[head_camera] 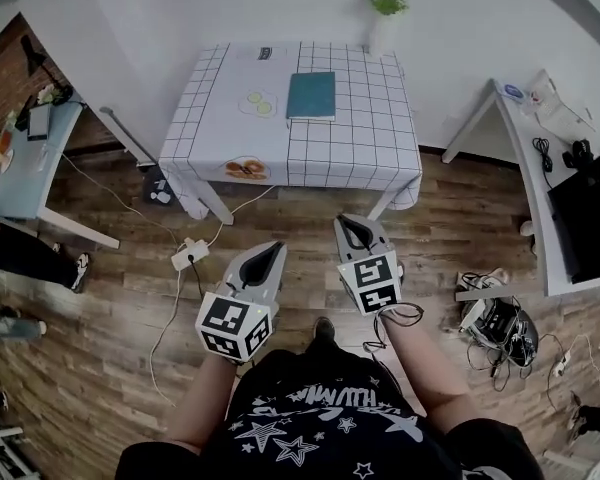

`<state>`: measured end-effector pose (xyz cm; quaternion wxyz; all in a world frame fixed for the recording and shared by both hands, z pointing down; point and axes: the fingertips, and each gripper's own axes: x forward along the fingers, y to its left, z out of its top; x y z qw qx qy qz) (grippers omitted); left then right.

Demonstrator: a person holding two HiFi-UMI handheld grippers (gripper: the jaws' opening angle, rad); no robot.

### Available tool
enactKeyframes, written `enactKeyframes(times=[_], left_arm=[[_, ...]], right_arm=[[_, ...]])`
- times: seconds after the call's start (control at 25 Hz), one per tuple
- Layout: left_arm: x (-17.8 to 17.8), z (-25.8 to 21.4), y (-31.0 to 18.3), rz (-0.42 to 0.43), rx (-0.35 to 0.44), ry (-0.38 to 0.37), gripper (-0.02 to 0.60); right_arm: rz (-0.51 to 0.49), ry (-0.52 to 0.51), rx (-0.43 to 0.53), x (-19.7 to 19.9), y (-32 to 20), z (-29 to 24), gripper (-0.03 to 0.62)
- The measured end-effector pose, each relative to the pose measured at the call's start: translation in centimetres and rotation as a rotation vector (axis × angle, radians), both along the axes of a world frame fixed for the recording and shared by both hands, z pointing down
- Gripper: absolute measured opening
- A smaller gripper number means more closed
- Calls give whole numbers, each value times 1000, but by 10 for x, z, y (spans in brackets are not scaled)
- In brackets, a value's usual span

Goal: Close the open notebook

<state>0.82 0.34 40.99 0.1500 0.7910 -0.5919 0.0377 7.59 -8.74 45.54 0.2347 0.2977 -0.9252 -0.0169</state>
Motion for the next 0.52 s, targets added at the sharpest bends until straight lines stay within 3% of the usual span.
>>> enactKeyframes(times=[0.2,0.52], left_arm=[[-13,0,47,2,-7,8,9],[-13,-14,108,35,31,26,9]], right_arm=[[-19,16,38,-22,49,-10,14],[26,42,60,-11,100,-24,14]])
